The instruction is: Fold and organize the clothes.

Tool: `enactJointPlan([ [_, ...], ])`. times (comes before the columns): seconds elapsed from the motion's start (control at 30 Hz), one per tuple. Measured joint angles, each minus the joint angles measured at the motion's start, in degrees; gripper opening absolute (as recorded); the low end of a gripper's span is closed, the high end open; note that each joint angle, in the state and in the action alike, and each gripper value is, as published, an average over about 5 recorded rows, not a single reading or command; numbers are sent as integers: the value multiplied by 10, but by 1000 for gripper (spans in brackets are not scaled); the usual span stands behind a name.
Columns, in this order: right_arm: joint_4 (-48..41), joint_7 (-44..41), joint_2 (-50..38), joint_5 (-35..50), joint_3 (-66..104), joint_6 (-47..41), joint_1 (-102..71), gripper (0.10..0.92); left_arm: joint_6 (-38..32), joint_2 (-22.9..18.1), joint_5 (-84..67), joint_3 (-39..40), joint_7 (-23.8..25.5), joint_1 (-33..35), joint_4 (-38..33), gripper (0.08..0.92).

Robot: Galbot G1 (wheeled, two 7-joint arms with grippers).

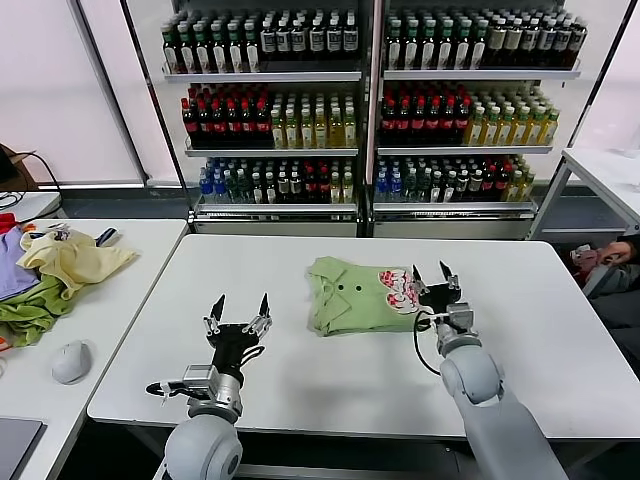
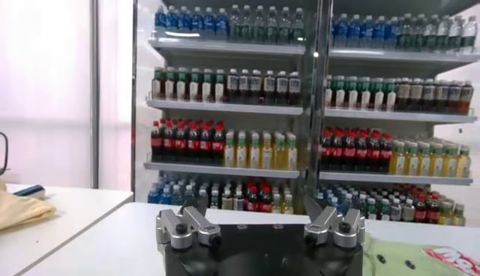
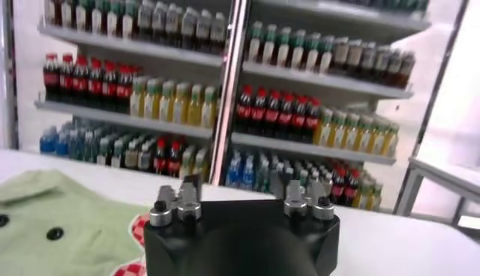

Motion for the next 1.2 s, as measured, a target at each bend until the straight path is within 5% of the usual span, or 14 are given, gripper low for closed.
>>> enactJointPlan([
  [0.23,82,1,3,0,41,32,-77,810,0,2,0,-7,7,11,-14,823],
  [1.2,256,36,25,-35,93,86,-260,823,-1,4,2,-47,40,79,-67,823],
])
